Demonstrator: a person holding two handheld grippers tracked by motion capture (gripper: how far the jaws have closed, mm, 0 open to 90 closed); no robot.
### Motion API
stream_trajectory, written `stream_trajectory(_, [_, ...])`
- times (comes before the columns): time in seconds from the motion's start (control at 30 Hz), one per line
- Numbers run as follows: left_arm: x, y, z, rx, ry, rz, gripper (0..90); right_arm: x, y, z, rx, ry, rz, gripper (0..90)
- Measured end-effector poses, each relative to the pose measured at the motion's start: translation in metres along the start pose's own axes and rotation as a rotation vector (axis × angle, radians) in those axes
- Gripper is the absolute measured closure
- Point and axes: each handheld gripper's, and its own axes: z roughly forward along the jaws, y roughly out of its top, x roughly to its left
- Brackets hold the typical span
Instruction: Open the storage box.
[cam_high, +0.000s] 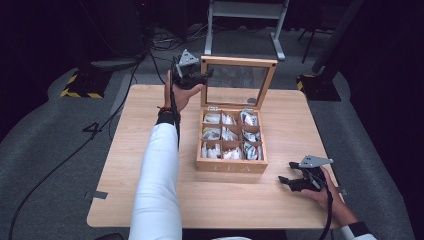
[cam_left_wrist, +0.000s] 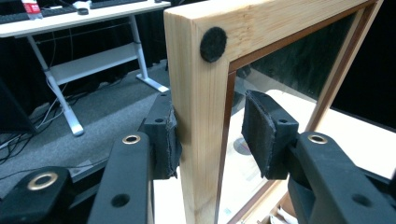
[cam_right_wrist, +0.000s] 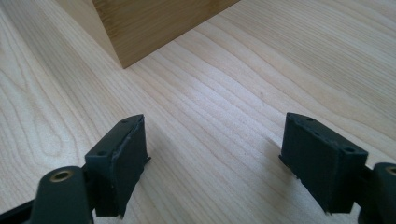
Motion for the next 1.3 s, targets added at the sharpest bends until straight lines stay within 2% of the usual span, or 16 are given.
stream_trajectory(0.3, [0.006, 0.001, 0.009, 0.005, 0.022, -0.026, 56.2, 0.000, 0.000, 0.000, 0.000, -0.004, 0.004, 21.8])
stream_trajectory(0.37, [0.006, -0.001, 0.013, 0.011, 0.044, -0.031, 56.3, 0.000, 0.000, 0.000, 0.001, -0.006, 0.005, 21.6])
stream_trajectory(0.47, [0.008, -0.004, 0.016, 0.015, 0.049, -0.039, 56.9, 0.000, 0.000, 0.000, 0.001, -0.008, 0.007, 21.5])
stream_trajectory(0.53, [0.009, -0.008, 0.020, 0.037, 0.065, -0.048, 57.7, 0.000, 0.000, 0.000, 0.002, -0.009, 0.007, 21.5])
stream_trajectory(0.63, [0.010, -0.012, 0.023, 0.040, 0.067, -0.068, 58.8, 0.000, 0.000, 0.000, 0.001, -0.009, 0.007, 21.5])
stream_trajectory(0.67, [0.010, -0.016, 0.025, 0.026, 0.072, -0.099, 58.8, 0.000, 0.000, 0.000, 0.002, -0.009, 0.007, 21.5])
stream_trajectory(0.77, [0.010, -0.019, 0.027, 0.008, 0.077, -0.115, 58.6, 0.000, 0.000, 0.000, 0.001, -0.009, 0.007, 21.5])
stream_trajectory(0.93, [0.010, -0.021, 0.030, 0.048, 0.100, -0.093, 59.1, 0.000, 0.000, 0.000, 0.001, -0.009, 0.007, 21.5])
stream_trajectory(1.17, [0.011, -0.033, 0.035, 0.065, 0.096, -0.108, 60.0, 0.000, 0.000, 0.000, 0.003, -0.008, 0.005, 21.5])
stream_trajectory(1.3, [0.012, -0.044, 0.040, 0.118, 0.100, -0.100, 59.8, 0.000, 0.000, 0.000, 0.003, -0.008, 0.005, 21.5])
